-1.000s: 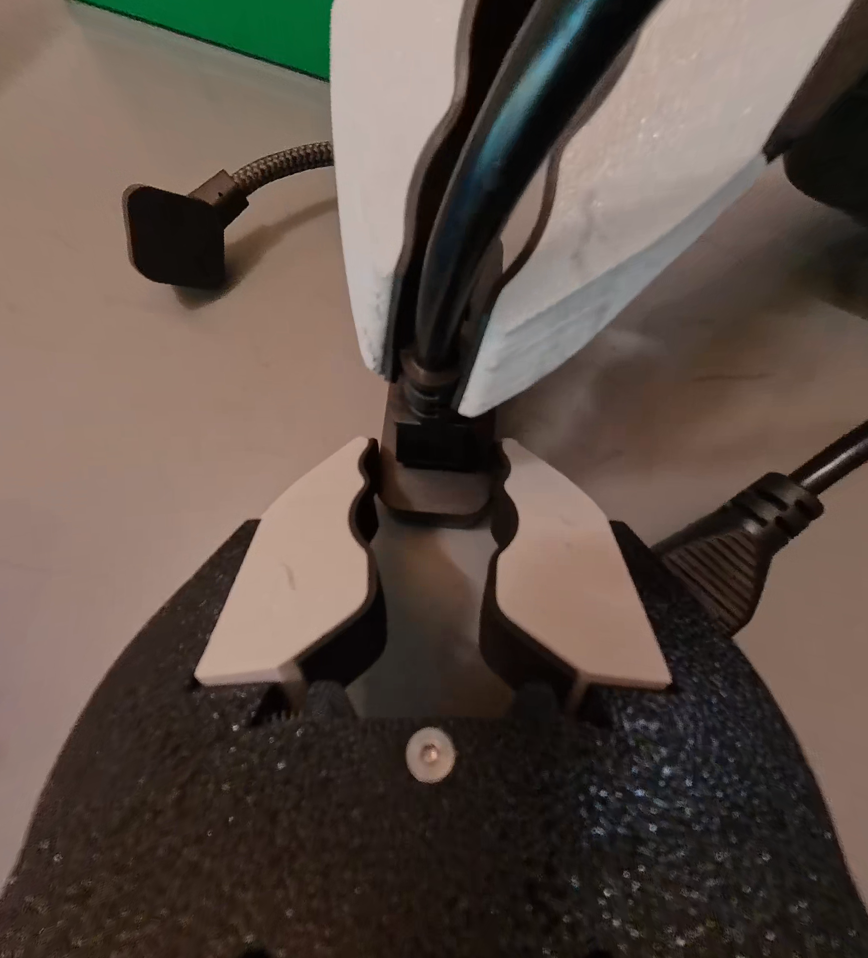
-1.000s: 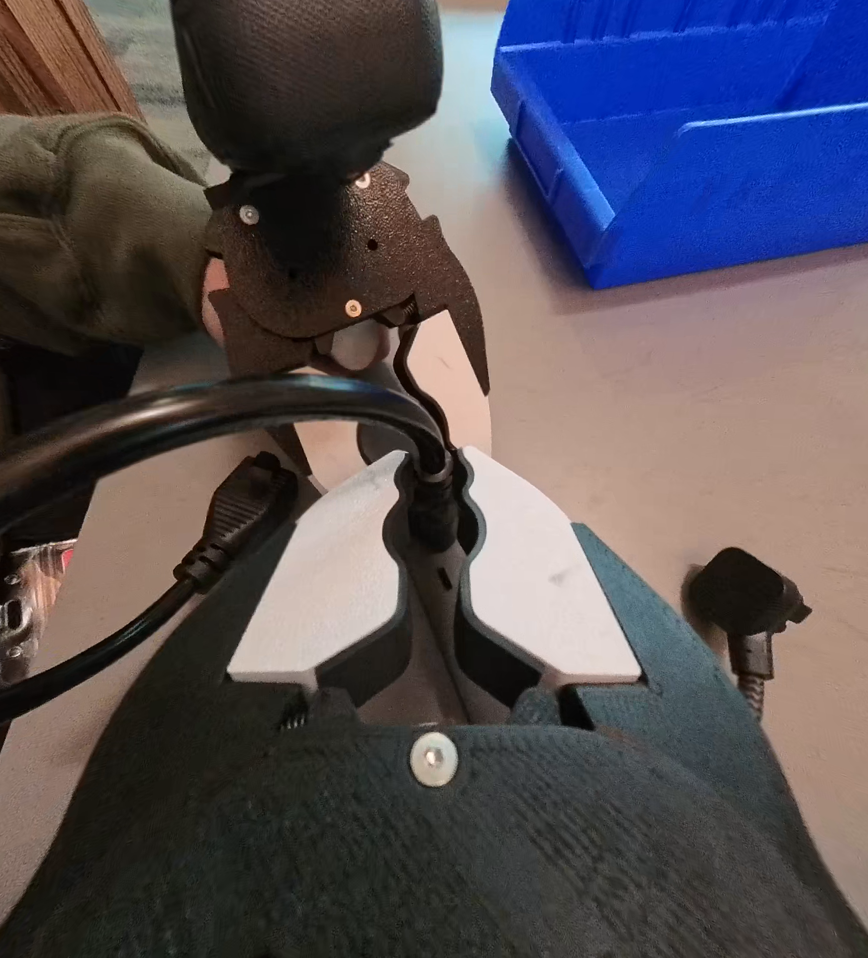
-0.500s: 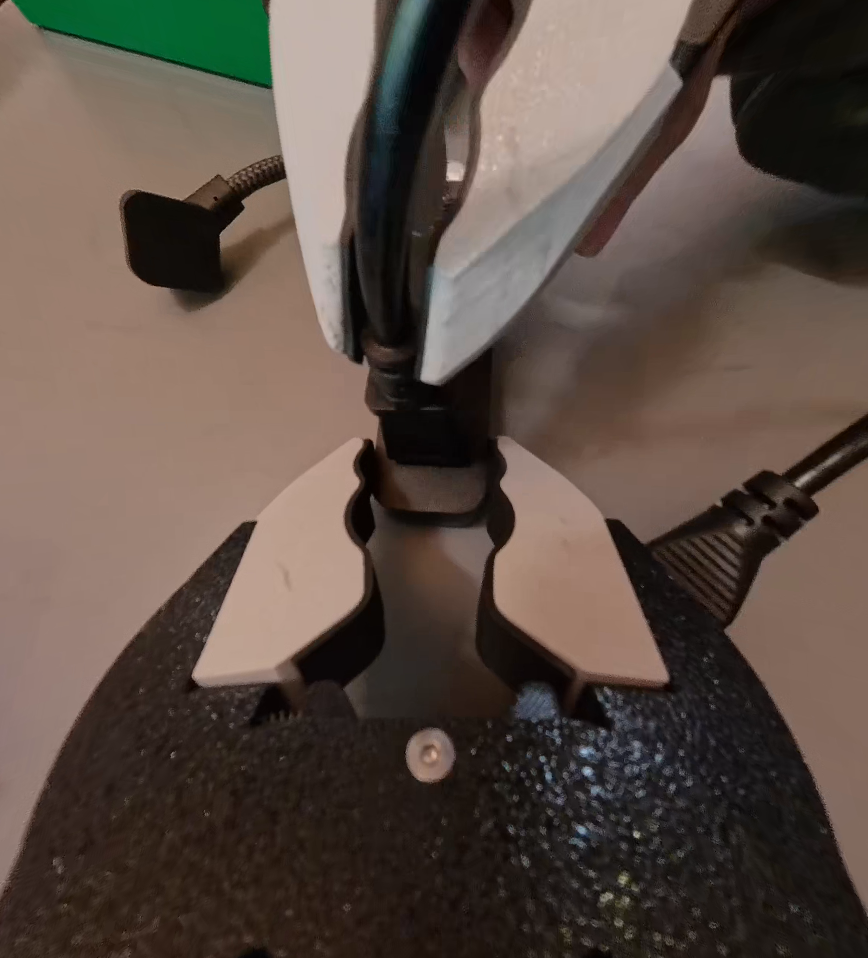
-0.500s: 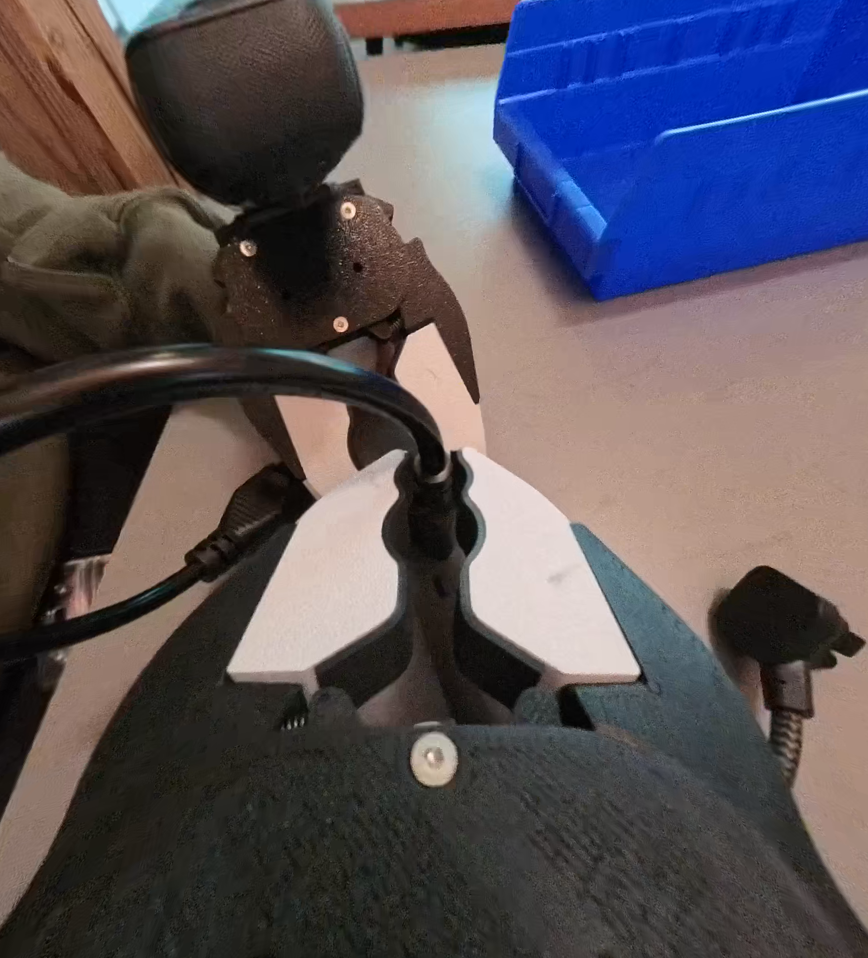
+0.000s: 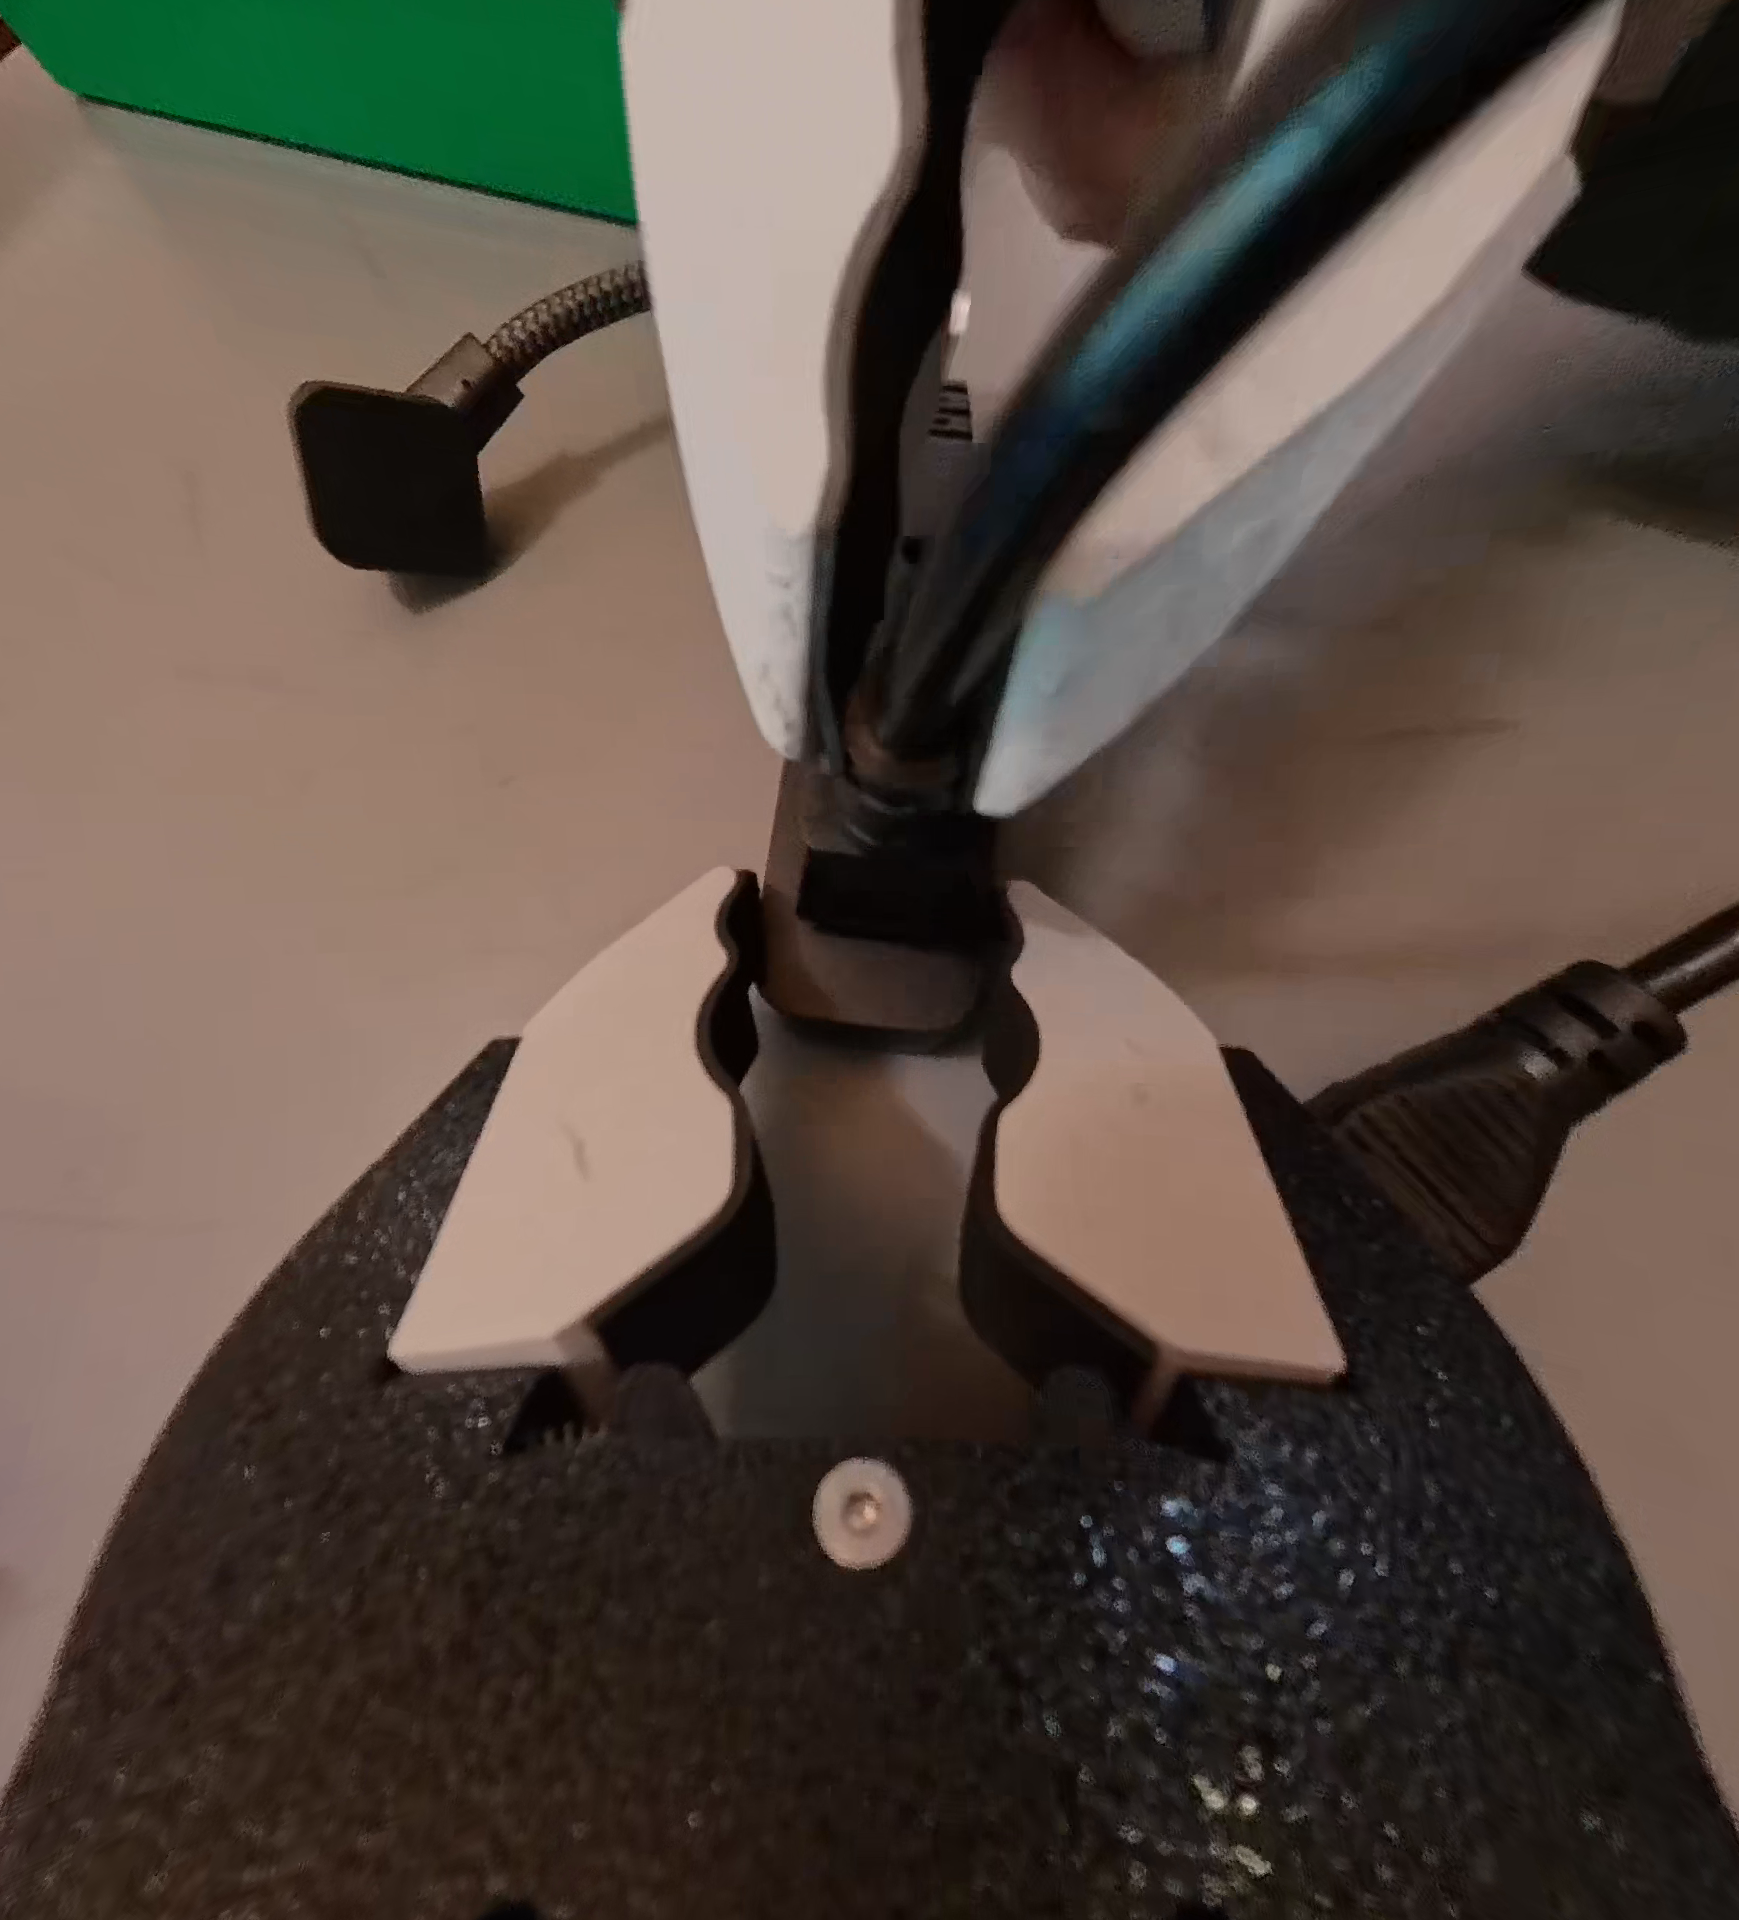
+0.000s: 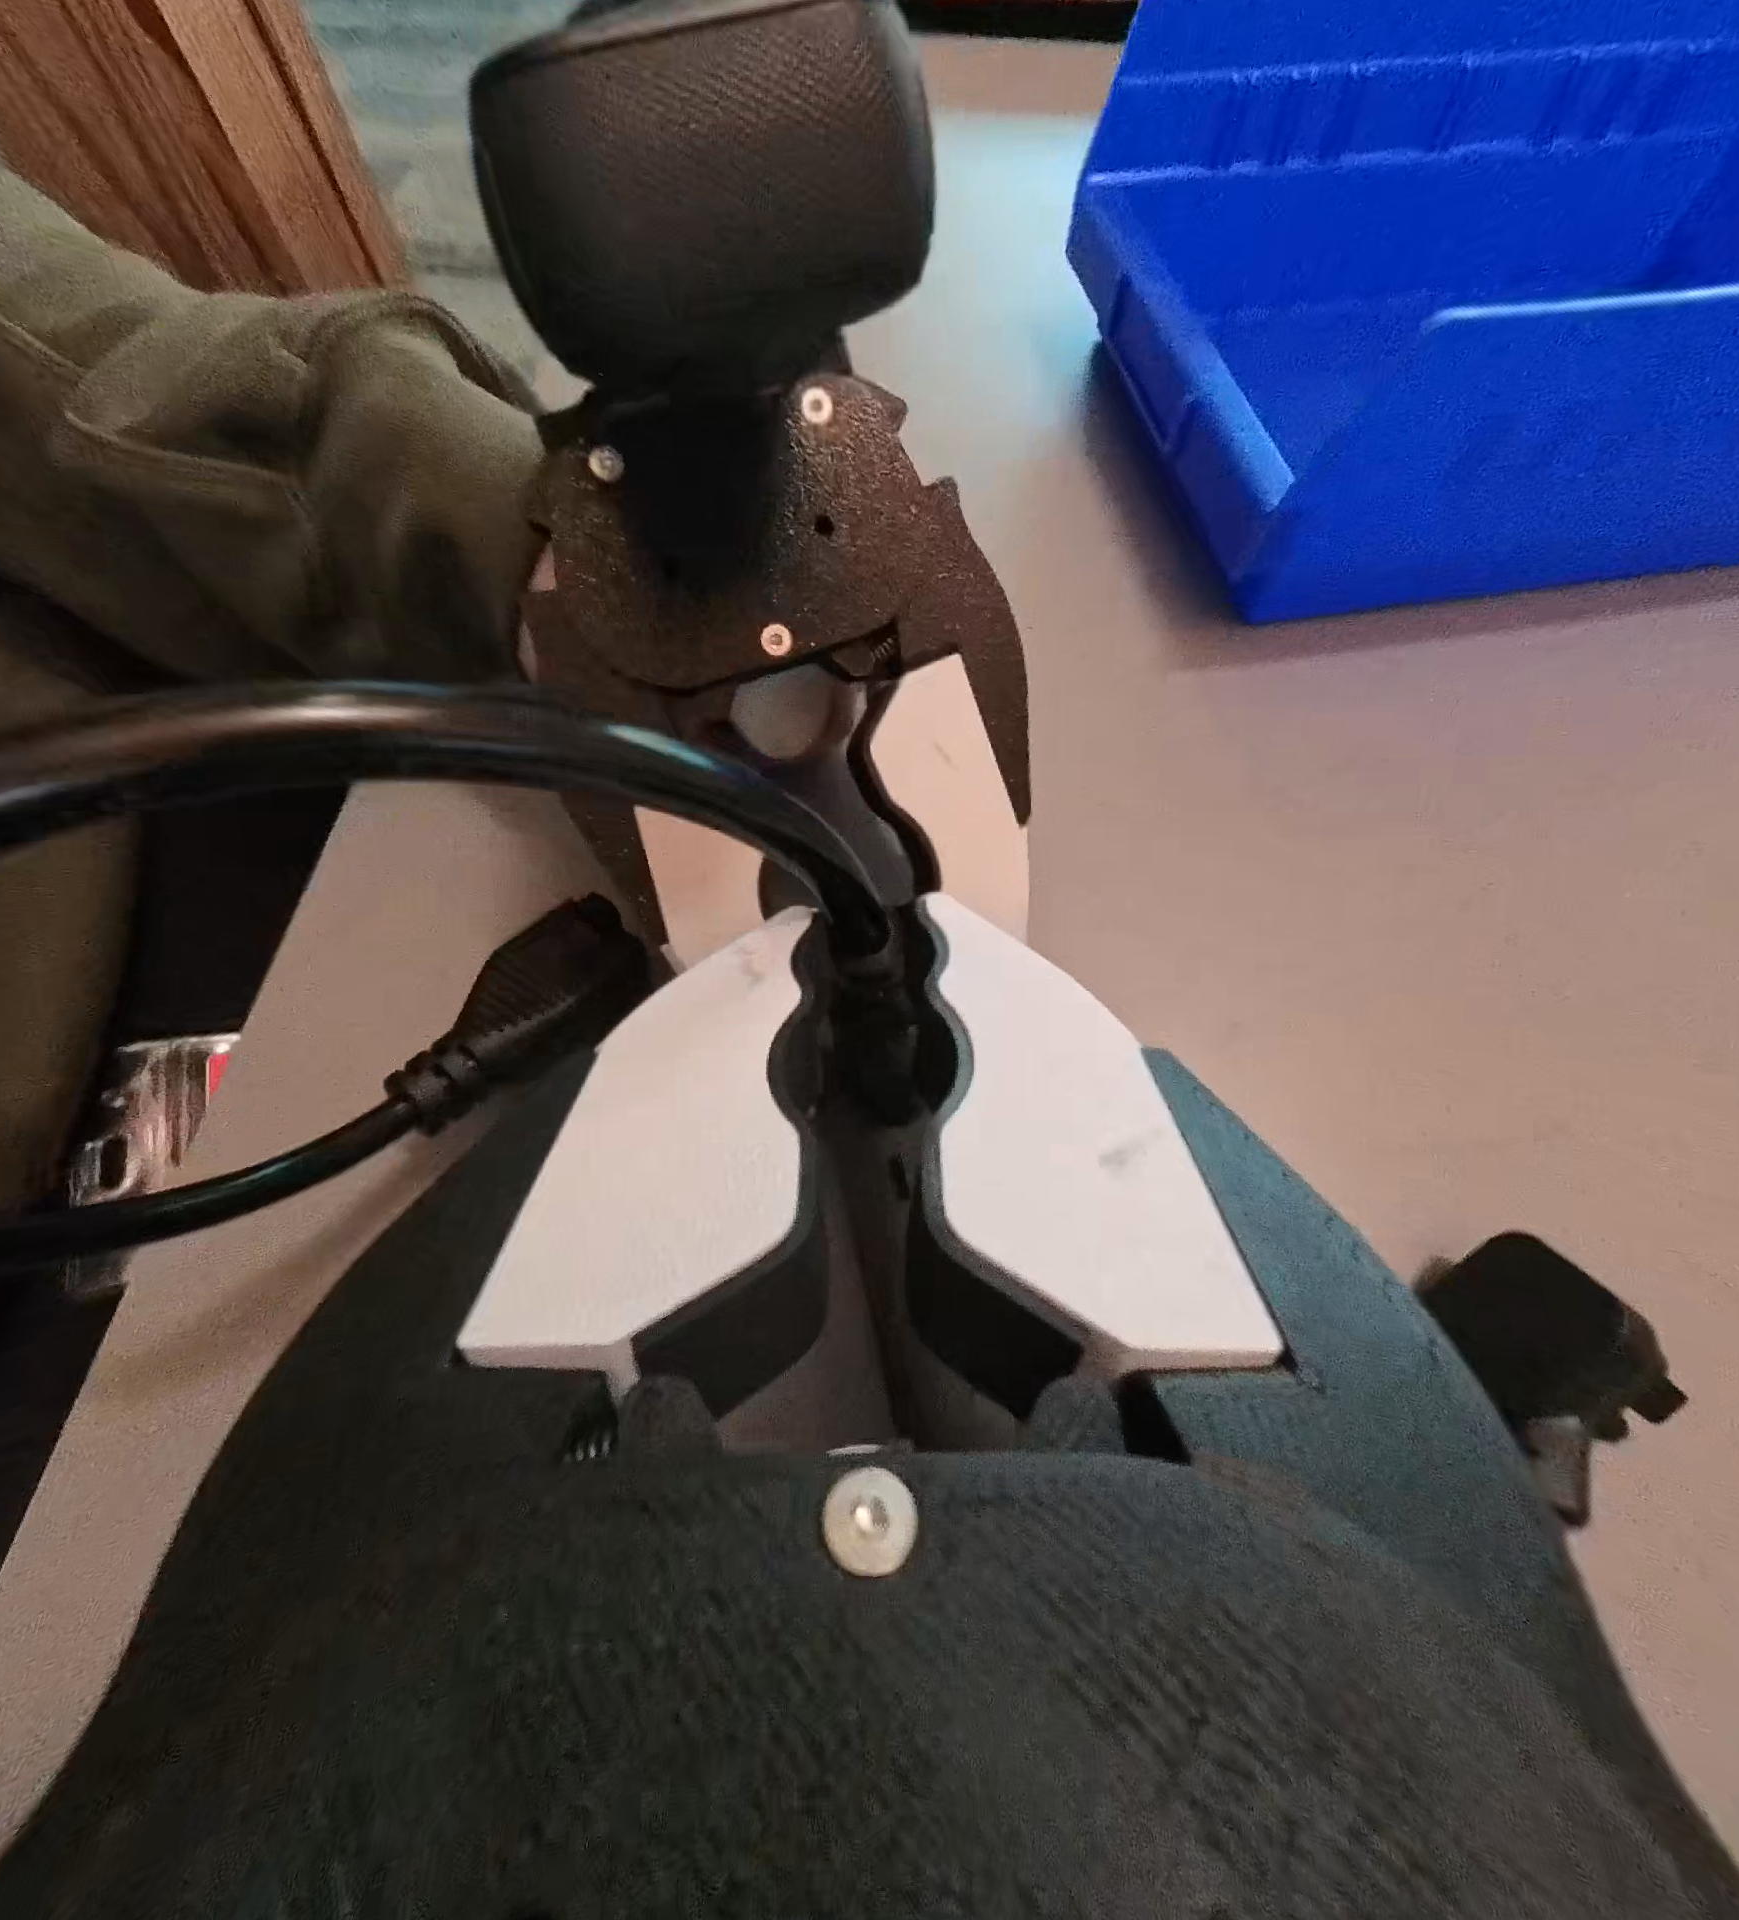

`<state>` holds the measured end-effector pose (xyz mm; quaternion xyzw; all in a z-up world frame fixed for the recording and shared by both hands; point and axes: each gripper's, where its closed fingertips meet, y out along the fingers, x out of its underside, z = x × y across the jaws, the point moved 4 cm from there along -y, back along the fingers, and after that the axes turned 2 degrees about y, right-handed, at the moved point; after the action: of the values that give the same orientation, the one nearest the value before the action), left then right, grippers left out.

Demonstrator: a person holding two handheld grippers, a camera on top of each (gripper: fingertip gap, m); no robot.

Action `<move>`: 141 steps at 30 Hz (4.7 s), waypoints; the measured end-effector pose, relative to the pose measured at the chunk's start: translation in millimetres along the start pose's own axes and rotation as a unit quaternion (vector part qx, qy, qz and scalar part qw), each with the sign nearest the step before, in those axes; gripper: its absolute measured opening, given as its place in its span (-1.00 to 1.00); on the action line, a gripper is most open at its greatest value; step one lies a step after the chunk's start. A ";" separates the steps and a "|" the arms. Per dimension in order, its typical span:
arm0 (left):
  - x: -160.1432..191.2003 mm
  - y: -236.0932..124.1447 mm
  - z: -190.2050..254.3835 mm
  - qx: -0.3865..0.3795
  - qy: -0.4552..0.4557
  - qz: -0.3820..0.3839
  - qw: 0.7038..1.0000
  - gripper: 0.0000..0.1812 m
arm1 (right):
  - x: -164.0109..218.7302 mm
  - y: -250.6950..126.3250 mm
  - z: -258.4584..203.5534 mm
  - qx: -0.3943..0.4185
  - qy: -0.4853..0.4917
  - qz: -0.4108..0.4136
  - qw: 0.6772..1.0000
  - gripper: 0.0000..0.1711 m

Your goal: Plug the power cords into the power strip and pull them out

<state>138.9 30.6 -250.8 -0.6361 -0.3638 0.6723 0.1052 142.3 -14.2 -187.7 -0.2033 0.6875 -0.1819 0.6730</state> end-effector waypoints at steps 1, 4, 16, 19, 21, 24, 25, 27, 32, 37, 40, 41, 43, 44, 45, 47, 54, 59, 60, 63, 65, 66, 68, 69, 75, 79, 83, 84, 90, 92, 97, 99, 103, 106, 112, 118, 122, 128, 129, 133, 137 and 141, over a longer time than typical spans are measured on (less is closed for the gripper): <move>0.7 0.5 -0.2 0.000 -0.002 -0.004 1.000 -0.54 | 1.2 -1.7 4.0 0.005 0.006 -0.011 1.000 -0.85; 1.1 0.2 -2.2 0.003 -0.017 -0.005 1.000 -0.54 | 2.4 -1.9 13.9 0.017 0.060 0.021 0.998 -0.84; 1.7 -0.1 -4.8 0.003 -0.021 -0.005 1.000 -0.55 | -0.9 -3.3 9.7 0.028 0.051 0.061 0.996 -0.91; 1.6 -0.3 -3.6 0.007 -0.018 -0.005 1.000 -0.55 | -0.9 -3.6 7.7 0.027 0.049 0.071 0.996 -0.91; 1.0 -0.5 -1.9 0.013 -0.012 -0.002 1.000 -0.55 | -1.2 -4.2 4.2 0.032 0.035 0.076 0.996 -0.91; 0.6 -0.8 -1.4 0.016 -0.012 0.000 1.000 -0.55 | 0.2 -5.6 5.0 0.027 0.053 0.110 0.992 -0.91; 0.3 -1.3 -1.4 0.016 -0.012 0.003 1.000 -0.55 | 0.3 -5.9 4.9 0.028 0.051 0.120 0.991 -0.91; 0.1 -1.4 -0.7 0.016 -0.009 0.004 1.000 -0.54 | 0.3 -5.8 5.3 0.023 0.067 0.139 0.988 -0.91; -0.6 -2.4 -0.5 0.021 -0.011 0.009 1.000 -0.54 | -0.7 -4.8 5.5 0.024 0.072 0.166 0.983 -0.91; -0.3 -2.3 -0.7 0.028 -0.016 0.007 0.999 -0.55 | -0.8 -1.9 2.6 0.016 0.082 0.181 0.980 -0.91; -1.9 -4.3 0.8 0.032 -0.015 0.018 0.999 -0.54 | -0.7 -6.5 7.9 0.015 0.101 0.195 0.975 -0.92; -1.9 -4.5 1.7 0.036 -0.018 0.018 0.999 -0.54 | 1.0 -7.4 11.9 0.016 0.124 0.198 0.972 -0.92; -0.7 -3.1 0.1 0.036 -0.027 0.011 0.999 -0.54 | 2.5 -4.9 15.9 0.021 0.147 0.206 0.967 -0.92; -0.3 -2.8 -0.9 0.033 -0.029 0.009 0.999 -0.54 | 2.3 -3.9 16.3 0.022 0.151 0.208 0.966 -0.91; 0.1 -2.4 -3.0 0.022 -0.031 0.006 0.999 -0.54 | 1.6 -2.7 15.1 0.019 0.153 0.210 0.965 -0.91; 1.0 -1.1 -3.1 0.017 -0.020 0.001 1.000 -0.54 | -2.3 2.2 2.3 0.012 0.111 0.192 0.975 -0.91; 0.3 -1.4 0.3 0.022 -0.003 0.003 1.000 -0.55 | -1.8 -2.1 -4.8 0.004 0.070 0.162 0.984 -0.91; 0.8 -0.8 3.7 0.027 0.010 0.000 1.000 -0.54 | 2.8 -8.1 -4.3 0.012 0.059 0.156 0.986 -0.92; 1.0 -0.4 3.1 0.031 0.002 -0.002 0.999 -0.54 | 4.4 -10.0 0.2 0.018 0.078 0.167 0.983 -0.92; -1.0 -2.1 -0.1 0.029 -0.014 0.009 0.999 -0.54 | 3.3 -10.5 8.7 0.030 0.123 0.207 0.970 -0.92; -0.1 -1.4 -2.0 0.031 -0.027 0.005 0.999 -0.54 | 2.3 -7.5 10.3 0.035 0.135 0.213 0.967 -0.92; -0.4 -1.8 -3.2 0.027 -0.029 0.007 0.999 -0.54 | 0.6 -6.4 7.5 0.033 0.126 0.215 0.968 -0.92; 0.7 -0.5 0.0 0.027 -0.012 -0.001 1.000 -0.55 | 1.7 -3.3 1.6 0.021 0.094 0.198 0.975 -0.92; 1.0 -0.4 -0.2 0.023 -0.010 -0.003 1.000 -0.54 | 3.5 -4.9 3.8 0.018 0.102 0.195 0.975 -0.91; 0.0 -0.4 2.0 0.002 -0.010 -0.004 1.000 -0.55 | 6.4 -7.1 3.3 0.025 0.122 0.179 0.976 -0.89; 0.4 -0.2 1.6 0.000 -0.011 -0.006 1.000 -0.55 | 10.6 -9.2 3.9 0.061 0.088 0.146 0.984 -0.75; 0.5 -0.2 1.2 -0.001 -0.013 -0.006 1.000 -0.55 | 24.3 -2.7 2.2 0.060 0.058 0.094 0.992 -0.68; 0.5 -0.2 1.2 -0.002 -0.012 -0.006 1.000 -0.55 | 22.6 0.0 0.2 0.051 0.054 0.102 0.992 -0.69; 0.5 -0.7 -0.2 0.006 -0.026 -0.004 1.000 -0.55 | 18.5 4.3 5.6 0.036 0.065 0.143 0.987 -0.82; 0.5 -0.7 -0.2 0.008 -0.027 -0.004 1.000 -0.55 | 18.6 5.0 6.2 0.035 0.064 0.141 0.987 -0.81; 0.5 -0.6 0.5 0.009 -0.025 -0.004 1.000 -0.54 | 19.2 9.8 6.2 0.033 0.056 0.123 0.990 -0.81; 0.6 -0.4 0.3 0.008 -0.026 -0.005 1.000 -0.54 | 19.1 9.8 6.8 0.034 0.054 0.124 0.990 -0.81; 0.7 -0.3 -0.2 0.012 -0.032 -0.004 0.999 -0.54 | 18.8 10.0 6.8 0.042 0.048 0.124 0.990 -0.81; 0.7 -0.3 -0.2 0.013 -0.032 -0.005 0.999 -0.54 | 18.7 9.9 6.7 0.040 0.049 0.125 0.990 -0.81; 0.8 -0.2 0.1 0.009 -0.028 -0.006 1.000 -0.54 | 12.5 8.1 6.1 0.029 0.065 0.152 0.986 -0.80; 1.1 -0.1 -1.1 0.021 -0.042 -0.005 0.999 -0.54 | 12.8 8.1 6.6 0.035 0.064 0.156 0.985 -0.80; 1.6 0.1 -2.5 0.027 -0.033 -0.005 0.999 -0.54 | 12.3 8.1 6.0 0.048 0.069 0.147 0.986 -0.81; 1.6 0.1 -3.1 0.018 -0.024 -0.005 1.000 -0.54 | 10.8 7.8 8.9 0.062 0.068 0.124 0.988 -0.81; 1.5 -0.2 -4.3 0.020 -0.031 -0.003 0.999 -0.54 | 10.3 8.5 11.4 0.057 0.078 0.133 0.986 -0.81; 1.4 -0.8 -6.1 -0.001 -0.016 -0.002 1.000 -0.54 | 9.3 9.5 4.1 0.042 0.070 0.141 0.987 -0.82; 2.0 0.5 -4.2 0.009 -0.016 -0.006 1.000 -0.54 | 11.1 7.7 9.8 0.040 0.094 0.128 0.986 -0.82; 1.6 0.0 -6.7 0.016 -0.030 -0.002 0.999 -0.54 | 8.1 10.2 5.8 0.046 0.110 0.140 0.983 -0.83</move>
<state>144.8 34.0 -251.5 -0.6133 -0.3576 0.6963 0.1057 147.7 -9.6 -200.1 -0.0527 0.7698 -0.1390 0.6208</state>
